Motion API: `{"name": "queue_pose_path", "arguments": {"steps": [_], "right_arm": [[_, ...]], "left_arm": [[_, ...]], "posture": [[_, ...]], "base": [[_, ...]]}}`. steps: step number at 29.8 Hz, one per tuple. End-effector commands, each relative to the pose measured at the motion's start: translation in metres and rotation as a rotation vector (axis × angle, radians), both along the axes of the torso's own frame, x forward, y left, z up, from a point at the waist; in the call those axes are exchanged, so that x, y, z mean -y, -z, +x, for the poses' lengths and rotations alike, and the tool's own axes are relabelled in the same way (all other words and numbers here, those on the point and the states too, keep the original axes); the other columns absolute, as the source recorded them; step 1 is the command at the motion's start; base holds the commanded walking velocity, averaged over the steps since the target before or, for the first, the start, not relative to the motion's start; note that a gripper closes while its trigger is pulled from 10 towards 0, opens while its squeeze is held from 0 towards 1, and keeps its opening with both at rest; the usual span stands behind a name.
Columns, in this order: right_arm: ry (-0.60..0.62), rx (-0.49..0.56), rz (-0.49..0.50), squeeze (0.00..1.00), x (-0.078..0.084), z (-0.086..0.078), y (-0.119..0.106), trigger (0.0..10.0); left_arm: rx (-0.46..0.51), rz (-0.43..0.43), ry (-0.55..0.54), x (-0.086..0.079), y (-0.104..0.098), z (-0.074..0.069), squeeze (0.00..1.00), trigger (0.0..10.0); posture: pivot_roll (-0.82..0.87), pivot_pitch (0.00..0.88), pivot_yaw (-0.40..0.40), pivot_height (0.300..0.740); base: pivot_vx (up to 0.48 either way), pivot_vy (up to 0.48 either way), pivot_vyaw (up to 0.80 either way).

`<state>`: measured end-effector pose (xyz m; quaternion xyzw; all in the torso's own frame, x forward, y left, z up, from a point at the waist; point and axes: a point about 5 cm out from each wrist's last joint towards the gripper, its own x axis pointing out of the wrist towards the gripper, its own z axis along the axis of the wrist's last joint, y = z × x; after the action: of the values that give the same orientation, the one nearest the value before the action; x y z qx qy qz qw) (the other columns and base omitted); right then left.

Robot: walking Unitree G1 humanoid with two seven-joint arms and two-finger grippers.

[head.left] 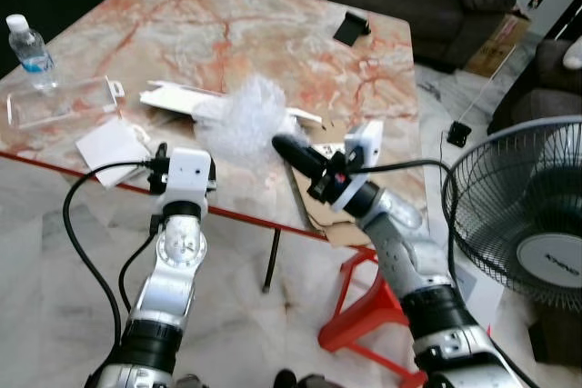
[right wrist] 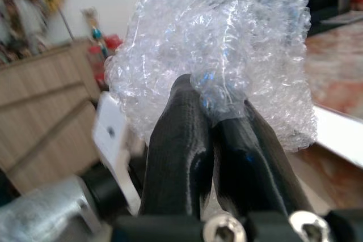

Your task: Picking trash to rubbish bin

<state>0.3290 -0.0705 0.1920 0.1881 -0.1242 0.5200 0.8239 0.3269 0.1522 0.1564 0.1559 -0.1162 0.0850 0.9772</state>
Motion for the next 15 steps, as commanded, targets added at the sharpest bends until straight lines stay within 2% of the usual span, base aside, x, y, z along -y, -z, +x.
{"name": "queue_pose_path", "arguments": {"steps": [1,2,7,11,15], "right_arm": [[0.035,0.011,0.056,0.0,0.011,0.003,-0.011,10.0],[0.046,0.002,0.077,0.0,0.013,0.004,-0.014,10.0],[0.365,-0.051,0.094,0.0,0.022,0.027,-0.017,10.0],[0.462,-0.085,0.101,0.0,0.024,0.031,-0.012,10.0],[0.495,-0.084,0.082,0.0,0.021,0.032,-0.01,10.0]], "left_arm": [[0.017,-0.01,0.039,0.008,-0.004,0.002,0.0,10.0],[0.021,-0.01,0.041,0.008,-0.004,0.002,0.0,10.0],[0.036,-0.047,0.029,0.006,-0.002,0.0,0.0,10.0],[0.059,-0.071,0.028,0.009,-0.002,-0.002,0.0,10.0],[0.069,-0.064,0.033,0.011,-0.004,-0.001,0.0,10.0]], "posture": [[0.04,0.135,-0.189,0.74],[0.04,0.134,-0.188,0.74],[0.05,0.134,-0.185,0.74],[0.05,0.133,-0.177,0.74],[0.05,0.133,-0.177,0.74]], "base": [[0.0,0.0,0.0],[0.0,0.0,0.0],[0.0,0.0,0.0],[0.0,0.0,0.0],[0.0,0.0,0.0]]}}
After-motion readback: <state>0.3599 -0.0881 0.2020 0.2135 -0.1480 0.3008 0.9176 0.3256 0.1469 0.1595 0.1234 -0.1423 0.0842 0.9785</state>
